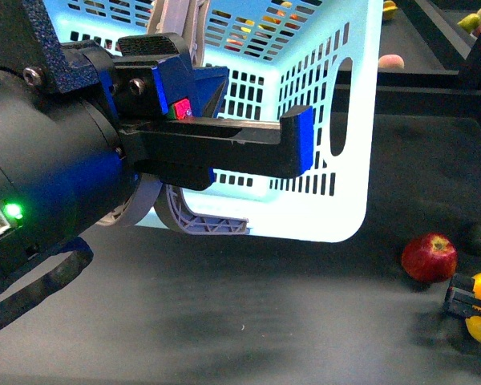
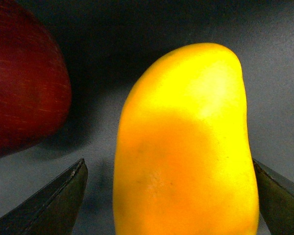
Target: Pick mango with right arm and hold basket with left
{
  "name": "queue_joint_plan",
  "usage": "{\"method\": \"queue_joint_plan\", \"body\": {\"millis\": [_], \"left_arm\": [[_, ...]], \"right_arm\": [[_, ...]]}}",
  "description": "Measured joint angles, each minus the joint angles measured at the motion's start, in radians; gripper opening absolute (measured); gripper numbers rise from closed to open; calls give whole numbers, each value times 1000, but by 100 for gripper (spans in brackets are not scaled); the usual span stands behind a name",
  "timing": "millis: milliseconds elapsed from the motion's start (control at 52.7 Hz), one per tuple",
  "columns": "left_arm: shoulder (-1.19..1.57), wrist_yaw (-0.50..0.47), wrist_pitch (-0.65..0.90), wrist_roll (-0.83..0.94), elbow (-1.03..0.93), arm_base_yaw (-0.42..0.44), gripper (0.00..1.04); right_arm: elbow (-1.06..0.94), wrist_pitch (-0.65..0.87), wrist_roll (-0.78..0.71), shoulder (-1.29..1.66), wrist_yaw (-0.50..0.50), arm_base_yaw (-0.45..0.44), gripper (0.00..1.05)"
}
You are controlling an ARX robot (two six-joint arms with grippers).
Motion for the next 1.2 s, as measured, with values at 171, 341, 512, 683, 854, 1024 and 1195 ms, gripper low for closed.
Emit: {"method": "queue_joint_plan", "body": {"millis": [171, 341, 512, 683, 854, 1024, 1195], "left_arm": [[0, 0, 0, 0, 0, 0, 7], [0, 1, 0, 0, 0, 0, 7], [0, 0, 0, 0, 0, 0, 7], [0, 0, 0, 0, 0, 0, 7], [0, 1, 0, 0, 0, 0, 7], [0, 1, 0, 0, 0, 0, 7], [0, 0, 0, 0, 0, 0, 7]], "right_arm": [[-1, -1, -8, 2, -1, -12, 93], [-20, 8, -13, -4, -7, -27, 67], [-58, 3, 5, -50, -27, -45, 61], [-132, -8, 63, -178, -88, -50, 61], [-222, -49, 135, -410, -165, -22, 61], [-301, -129, 202, -697, -237, 47, 61], [-322, -219, 247, -934, -280, 135, 61]]}}
